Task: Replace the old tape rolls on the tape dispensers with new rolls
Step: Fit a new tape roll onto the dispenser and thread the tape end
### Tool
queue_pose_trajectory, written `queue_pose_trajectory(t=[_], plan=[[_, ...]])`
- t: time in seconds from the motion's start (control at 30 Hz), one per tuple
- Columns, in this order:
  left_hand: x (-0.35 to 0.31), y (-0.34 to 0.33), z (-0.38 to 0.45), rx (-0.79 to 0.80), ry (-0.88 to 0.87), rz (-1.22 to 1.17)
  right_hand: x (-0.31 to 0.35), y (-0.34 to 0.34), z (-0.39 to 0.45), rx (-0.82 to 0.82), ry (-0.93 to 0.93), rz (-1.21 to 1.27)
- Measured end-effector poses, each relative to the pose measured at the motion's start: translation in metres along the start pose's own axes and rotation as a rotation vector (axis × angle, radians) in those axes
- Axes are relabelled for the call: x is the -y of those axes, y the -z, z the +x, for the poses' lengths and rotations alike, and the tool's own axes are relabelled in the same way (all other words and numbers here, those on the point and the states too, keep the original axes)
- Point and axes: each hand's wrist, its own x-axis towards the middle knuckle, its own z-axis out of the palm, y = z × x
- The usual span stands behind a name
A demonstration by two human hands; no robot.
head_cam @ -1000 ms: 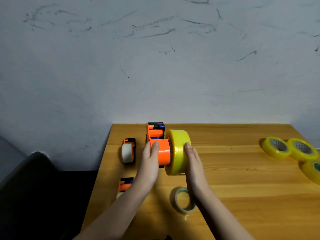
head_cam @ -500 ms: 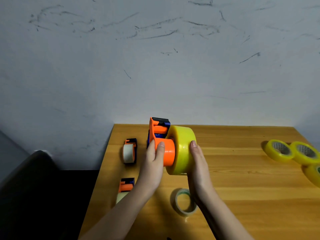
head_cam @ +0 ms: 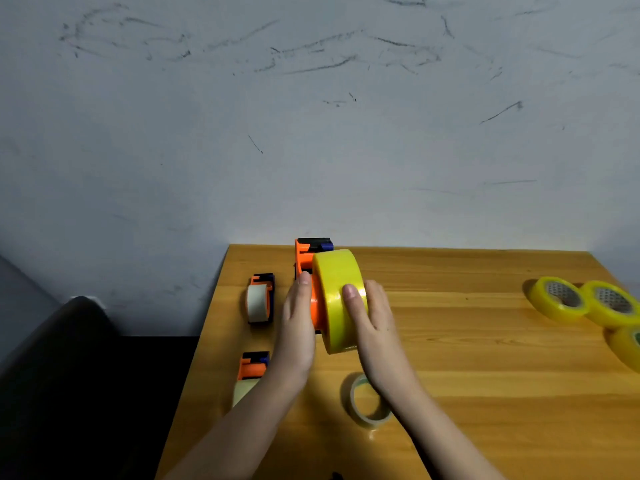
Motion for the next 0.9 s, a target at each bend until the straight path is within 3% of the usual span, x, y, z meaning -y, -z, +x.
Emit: queue_pose_trajectory(t=[0.07, 0.13, 0.2, 0.33, 0.6, 0.9], plan=[[-0.002, 0.001, -0.002, 0.057, -0.022, -0.037, -0.008, -0.002, -0.001, -0.007, 0.112, -0.255], [-0.004, 0.002, -0.002, 0.104, -0.084, 0.004, -0.014, -0.002, 0.001, -0.02, 0.12, -0.328], [-0.004, 0.003, -0.001, 0.141, -0.132, 0.041, -0.015, -0.004, 0.002, 0.021, 0.06, -0.184], [-0.002, 0.002, -0.002, 0.173, -0.119, 0.057, -0.014, -0.005, 0.011, 0.168, -0.17, 0.531], [-0.005, 0.014, 0.001, 0.223, -0.059, 0.026, -0.017, 0.027, 0.031, 0.439, -0.258, 0.374], [-0.005, 0.017, 0.005, 0.232, 0.083, -0.032, -0.015, -0.008, 0.017, 0.274, -0.283, 0.508]])
